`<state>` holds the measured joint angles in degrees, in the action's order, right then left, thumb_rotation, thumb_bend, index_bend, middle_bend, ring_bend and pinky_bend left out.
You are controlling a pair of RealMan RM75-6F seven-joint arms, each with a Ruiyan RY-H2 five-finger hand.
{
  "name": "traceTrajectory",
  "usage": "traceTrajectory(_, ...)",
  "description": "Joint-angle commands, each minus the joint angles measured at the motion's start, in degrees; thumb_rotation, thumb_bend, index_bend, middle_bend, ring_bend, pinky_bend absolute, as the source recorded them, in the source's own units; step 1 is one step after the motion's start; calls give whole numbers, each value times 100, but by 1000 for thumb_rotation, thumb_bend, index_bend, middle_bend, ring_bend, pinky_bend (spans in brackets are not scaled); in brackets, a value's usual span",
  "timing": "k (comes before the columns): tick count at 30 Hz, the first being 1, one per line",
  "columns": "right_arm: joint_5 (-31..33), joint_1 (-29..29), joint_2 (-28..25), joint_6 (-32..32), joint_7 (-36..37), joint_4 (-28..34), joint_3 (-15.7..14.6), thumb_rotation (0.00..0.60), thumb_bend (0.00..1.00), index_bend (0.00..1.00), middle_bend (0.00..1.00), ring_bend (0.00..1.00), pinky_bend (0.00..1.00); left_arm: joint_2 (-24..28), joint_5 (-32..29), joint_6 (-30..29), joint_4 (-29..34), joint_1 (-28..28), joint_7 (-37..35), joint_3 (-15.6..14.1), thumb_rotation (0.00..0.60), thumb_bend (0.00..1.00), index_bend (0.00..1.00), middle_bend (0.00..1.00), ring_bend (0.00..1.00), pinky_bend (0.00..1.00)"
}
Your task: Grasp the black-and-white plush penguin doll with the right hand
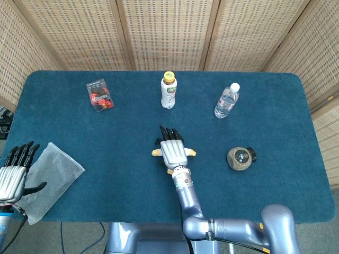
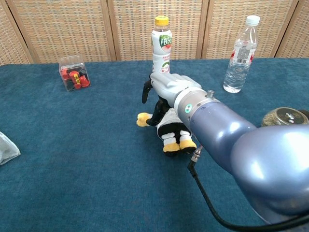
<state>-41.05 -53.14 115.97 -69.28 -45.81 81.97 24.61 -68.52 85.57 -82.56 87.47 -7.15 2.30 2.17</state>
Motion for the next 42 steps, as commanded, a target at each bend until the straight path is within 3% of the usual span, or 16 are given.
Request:
traceTrajectory(1,38,-69,63,47,-1,-98,38,600,414,401,0,0,0,-1,-8,1,3,-3,-4,5,600,124,0,0,0,0)
traceTrajectory(32,149,-363,436,749,523,-1366,22,600,463,460,40,0,0,7,-153,63,5,-33,-18,54,600,125,0,0,0,0)
traceTrajectory(42,151,-358,418,713,524,-1417,62,600,585,515,80,0,0,14,-115,65,26,-39,-27,31,600,126,0,0,0,0)
